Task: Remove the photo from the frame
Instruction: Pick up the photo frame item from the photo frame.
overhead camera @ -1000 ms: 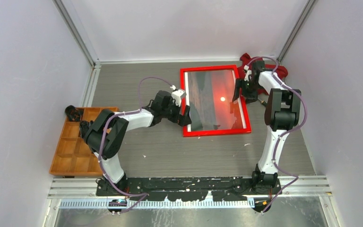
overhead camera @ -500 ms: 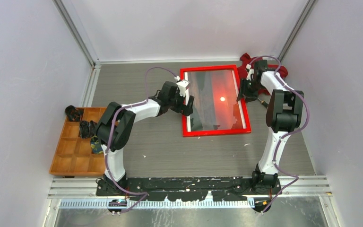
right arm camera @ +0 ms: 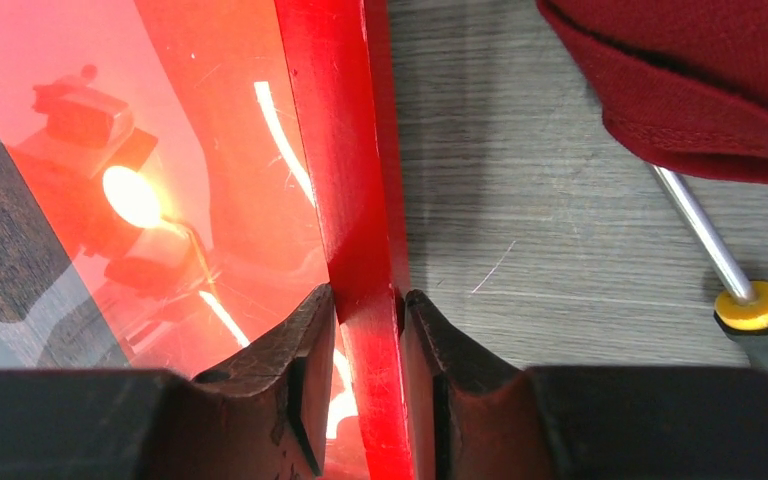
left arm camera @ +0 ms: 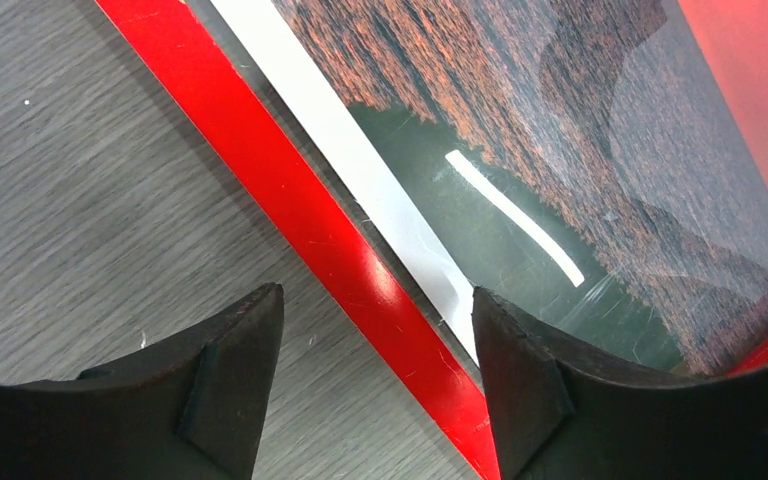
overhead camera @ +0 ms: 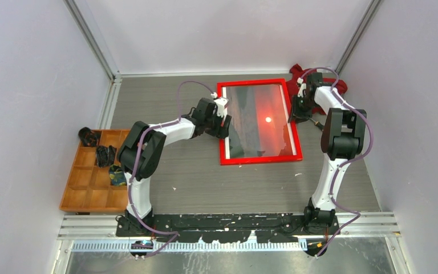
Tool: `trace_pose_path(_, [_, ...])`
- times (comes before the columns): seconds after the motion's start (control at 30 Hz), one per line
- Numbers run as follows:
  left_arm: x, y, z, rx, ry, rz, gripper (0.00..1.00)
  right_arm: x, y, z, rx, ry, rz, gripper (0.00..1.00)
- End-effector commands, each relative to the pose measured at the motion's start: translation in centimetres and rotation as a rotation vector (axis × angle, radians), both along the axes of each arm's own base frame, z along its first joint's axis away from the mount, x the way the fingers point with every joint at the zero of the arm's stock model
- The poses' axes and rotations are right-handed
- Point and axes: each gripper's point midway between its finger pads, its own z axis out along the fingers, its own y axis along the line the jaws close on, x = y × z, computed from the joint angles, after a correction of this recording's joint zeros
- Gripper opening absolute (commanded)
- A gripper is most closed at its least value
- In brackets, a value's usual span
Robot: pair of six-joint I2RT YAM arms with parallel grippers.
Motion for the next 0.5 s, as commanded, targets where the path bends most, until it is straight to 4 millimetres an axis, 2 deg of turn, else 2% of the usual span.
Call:
trace_pose_path(0.0, [0.70, -0.50, 0.93, -0.006, -0.017, -0.013, 0.66, 0.78, 0.47, 1.85, 0.005, -0.065, 0.002, 0.31])
trace_pose_path(0.17, [0.62, -0.69, 1.04, -0.012, -0.009, -0.019, 0.47, 0.70, 0.71, 1.91, 0.014, -0.064, 0.003, 0.29])
trace_pose_path(0.47, [0.58, -0.91, 0.94, -0.011, 0.012, -0.025, 0.24, 0.75, 0.82, 2.28, 0.017, -0.072, 0.000, 0.17])
